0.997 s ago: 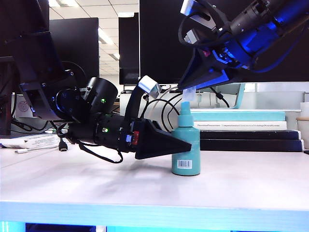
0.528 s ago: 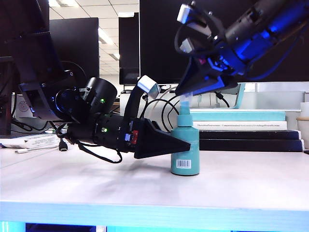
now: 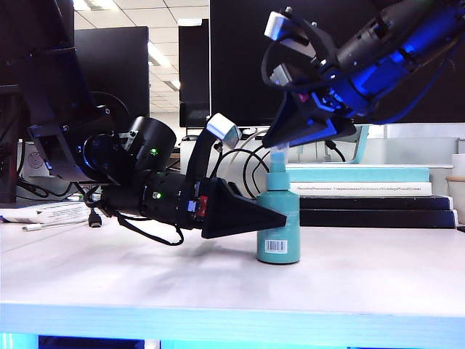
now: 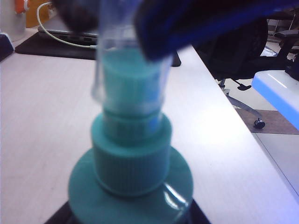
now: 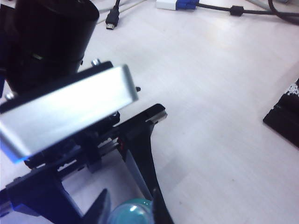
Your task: Pick up the sprayer with the left hand, pick up its lid with the right hand then put the lid on the sprayer.
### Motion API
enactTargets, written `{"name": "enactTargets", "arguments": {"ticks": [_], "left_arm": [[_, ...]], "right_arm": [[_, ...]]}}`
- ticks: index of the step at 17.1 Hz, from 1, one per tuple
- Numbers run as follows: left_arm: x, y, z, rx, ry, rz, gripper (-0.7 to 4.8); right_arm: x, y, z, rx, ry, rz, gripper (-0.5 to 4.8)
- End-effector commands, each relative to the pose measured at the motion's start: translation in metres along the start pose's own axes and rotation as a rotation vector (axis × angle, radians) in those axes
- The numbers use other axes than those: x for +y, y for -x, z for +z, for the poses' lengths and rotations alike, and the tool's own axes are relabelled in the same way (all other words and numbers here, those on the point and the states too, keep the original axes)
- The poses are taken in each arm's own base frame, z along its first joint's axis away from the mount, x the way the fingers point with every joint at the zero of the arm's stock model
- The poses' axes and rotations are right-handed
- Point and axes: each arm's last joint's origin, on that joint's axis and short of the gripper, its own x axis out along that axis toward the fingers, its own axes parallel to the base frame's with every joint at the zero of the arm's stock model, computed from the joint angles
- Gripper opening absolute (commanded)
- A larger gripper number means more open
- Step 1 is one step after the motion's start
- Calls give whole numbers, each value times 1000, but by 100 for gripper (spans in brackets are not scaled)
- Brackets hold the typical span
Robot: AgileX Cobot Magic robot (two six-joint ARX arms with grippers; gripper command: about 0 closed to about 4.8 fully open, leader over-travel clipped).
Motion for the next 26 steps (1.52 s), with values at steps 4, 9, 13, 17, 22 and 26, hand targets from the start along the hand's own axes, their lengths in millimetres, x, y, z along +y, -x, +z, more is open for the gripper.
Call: {"name": "enactTargets", "arguments": {"ticks": [4, 9, 13, 17, 22, 26], "left_arm": [[-4, 0, -12, 44, 89, 14, 213], [-3, 0, -12, 45, 109, 22, 248], [-3, 3, 5, 28, 97, 31, 388], [-4, 13, 40, 28, 55, 101, 479], [-18, 64, 73, 261, 131, 360, 479], [-49, 123, 110, 426, 243, 569, 479]], "right_arm": [[-1, 0, 7, -60, 15, -8, 370], [0, 6, 15, -134, 2, 11, 374], [-3, 31, 28, -195, 5, -41, 373], [-11, 57, 28, -168, -22, -91, 368], [-12, 105, 41, -292, -17, -229, 368], [-12, 145, 44, -378, -38, -360, 365]]}}
